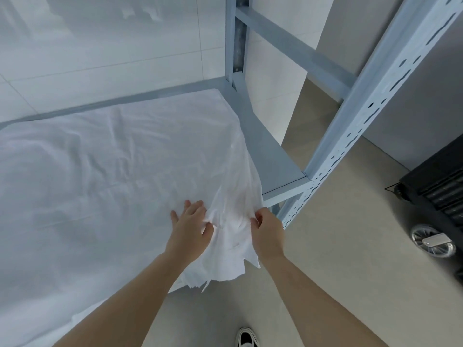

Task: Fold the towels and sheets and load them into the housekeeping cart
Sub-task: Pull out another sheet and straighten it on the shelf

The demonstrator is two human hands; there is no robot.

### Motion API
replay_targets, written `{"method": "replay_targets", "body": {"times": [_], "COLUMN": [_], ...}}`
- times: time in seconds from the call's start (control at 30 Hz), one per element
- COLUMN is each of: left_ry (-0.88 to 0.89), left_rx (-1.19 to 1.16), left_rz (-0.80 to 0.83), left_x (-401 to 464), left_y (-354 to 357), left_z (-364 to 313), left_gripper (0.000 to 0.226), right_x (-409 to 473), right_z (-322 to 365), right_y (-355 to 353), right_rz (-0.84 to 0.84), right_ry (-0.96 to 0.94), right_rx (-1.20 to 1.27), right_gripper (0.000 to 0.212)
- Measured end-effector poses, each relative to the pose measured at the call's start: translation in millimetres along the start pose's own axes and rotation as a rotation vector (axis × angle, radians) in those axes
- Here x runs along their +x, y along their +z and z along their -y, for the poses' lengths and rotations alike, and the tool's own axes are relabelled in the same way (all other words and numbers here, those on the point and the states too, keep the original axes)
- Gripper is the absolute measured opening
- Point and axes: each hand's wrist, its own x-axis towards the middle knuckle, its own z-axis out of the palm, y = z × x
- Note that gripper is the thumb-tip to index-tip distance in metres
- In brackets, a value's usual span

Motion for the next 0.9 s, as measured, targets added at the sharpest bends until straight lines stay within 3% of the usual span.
{"method": "replay_targets", "body": {"times": [0.17, 0.33, 0.4, 0.47, 0.6, 0.63, 0.77, 0.83, 0.9], "left_ry": [-0.034, 0.100, 0.145, 0.118, 0.053, 0.039, 0.014, 0.018, 0.025], "left_rx": [0.038, 0.095, 0.154, 0.212, 0.258, 0.236, 0.148, 0.120, 0.086], "left_rz": [0.010, 0.005, 0.034, 0.029, -0.073, -0.100, -0.164, -0.173, -0.176], "left_x": [2, 0, 0, 2, 8, 10, 14, 13, 13], "left_y": [2, 20, 31, 38, 43, 43, 41, 43, 45], "left_z": [-4, -39, -54, -60, -60, -59, -51, -48, -47], "left_gripper": [0.051, 0.106, 0.115, 0.110, 0.069, 0.062, 0.050, 0.047, 0.044], "right_x": [0, -7, -9, -9, 0, 3, 24, 30, 36], "right_z": [-17, -3, 2, 4, 1, 0, -12, -15, -20], "right_y": [-26, -23, -24, -29, -37, -38, -32, -25, -19], "right_rz": [-0.154, -0.016, 0.068, 0.186, 0.350, 0.330, -0.018, 0.048, 0.121], "right_ry": [0.068, -0.032, -0.034, -0.036, -0.075, -0.056, 0.063, 0.174, 0.188], "right_rx": [0.105, 0.300, 0.419, 0.520, 0.495, 0.503, 0.291, 0.219, 0.178], "right_gripper": [0.010, 0.010, 0.014, 0.020, 0.022, 0.019, 0.018, 0.034, 0.025]}}
